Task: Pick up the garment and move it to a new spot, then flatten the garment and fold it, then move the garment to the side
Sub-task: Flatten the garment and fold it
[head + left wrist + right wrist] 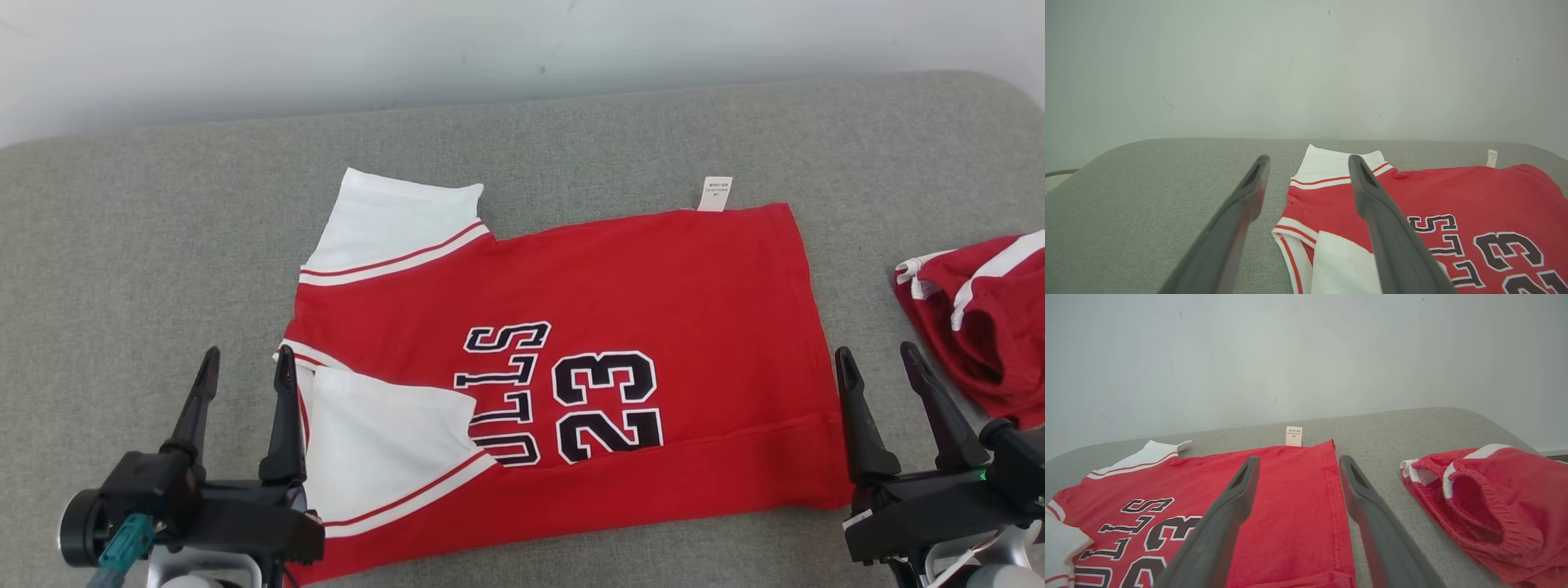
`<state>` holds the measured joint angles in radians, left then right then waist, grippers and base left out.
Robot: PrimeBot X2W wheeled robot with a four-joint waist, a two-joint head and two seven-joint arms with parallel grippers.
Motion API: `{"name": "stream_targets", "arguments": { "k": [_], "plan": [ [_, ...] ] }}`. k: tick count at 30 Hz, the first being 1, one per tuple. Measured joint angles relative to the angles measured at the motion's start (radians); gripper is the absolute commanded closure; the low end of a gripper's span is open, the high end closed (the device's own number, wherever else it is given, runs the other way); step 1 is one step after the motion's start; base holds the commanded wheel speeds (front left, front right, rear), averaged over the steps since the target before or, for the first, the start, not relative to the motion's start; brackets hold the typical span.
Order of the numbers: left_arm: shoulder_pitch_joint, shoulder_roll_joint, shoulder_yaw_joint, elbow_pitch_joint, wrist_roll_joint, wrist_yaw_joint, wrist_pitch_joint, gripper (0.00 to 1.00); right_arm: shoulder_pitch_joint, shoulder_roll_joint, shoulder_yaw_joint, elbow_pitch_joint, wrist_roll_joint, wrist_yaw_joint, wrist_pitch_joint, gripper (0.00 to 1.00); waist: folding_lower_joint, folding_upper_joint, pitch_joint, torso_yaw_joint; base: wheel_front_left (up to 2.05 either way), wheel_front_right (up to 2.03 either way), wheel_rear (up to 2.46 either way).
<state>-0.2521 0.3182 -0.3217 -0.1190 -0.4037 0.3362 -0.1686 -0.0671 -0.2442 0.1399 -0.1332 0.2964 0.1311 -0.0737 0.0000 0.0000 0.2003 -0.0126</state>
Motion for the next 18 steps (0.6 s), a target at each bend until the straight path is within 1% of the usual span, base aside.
{"name": "stream_targets", "arguments": {
  "k": [2,6,11,14,16,17,18],
  "plan": [
    [-0.011,-0.001,-0.005,0.004,0.000,-0.002,0.001,0.00,0.000,0.000,0.001,-0.002,0.002,0.000,0.003,0.00,-0.0001,0.0000,0.004,0.001,0.00,0.00,0.00],
    [-0.082,0.014,-0.015,0.020,-0.002,-0.035,0.043,0.00,-0.030,-0.008,0.002,-0.003,0.009,0.000,0.003,0.00,0.0000,0.0000,0.022,0.001,0.00,0.00,0.00],
    [-0.247,0.032,-0.025,0.086,-0.036,-0.110,0.116,0.00,-0.106,-0.032,0.013,0.003,0.023,0.000,-0.011,0.00,0.0000,0.0000,0.062,-0.005,0.00,0.00,0.00],
    [-0.365,0.041,-0.040,0.156,-0.048,-0.166,0.170,0.00,-0.160,-0.047,0.027,0.021,0.038,0.000,-0.025,0.00,0.0001,0.0001,0.093,-0.014,0.00,0.00,0.00],
    [-0.442,0.036,-0.050,0.210,-0.073,-0.209,0.212,0.00,-0.193,-0.055,0.041,0.035,0.045,0.000,-0.035,0.00,0.0001,0.0000,0.116,-0.023,0.00,0.00,0.00],
    [-0.481,0.040,-0.060,0.241,-0.070,-0.224,0.236,0.00,-0.209,-0.057,0.050,0.042,0.048,0.000,-0.042,0.00,0.0001,0.0001,0.127,-0.028,0.00,0.00,0.00],
    [-0.481,0.040,-0.060,0.241,-0.070,-0.224,0.236,0.00,-0.209,-0.057,0.050,0.042,0.048,0.000,-0.042,0.00,0.0001,0.0001,0.127,-0.028,0.00,0.00,0.00]
  ]
}}
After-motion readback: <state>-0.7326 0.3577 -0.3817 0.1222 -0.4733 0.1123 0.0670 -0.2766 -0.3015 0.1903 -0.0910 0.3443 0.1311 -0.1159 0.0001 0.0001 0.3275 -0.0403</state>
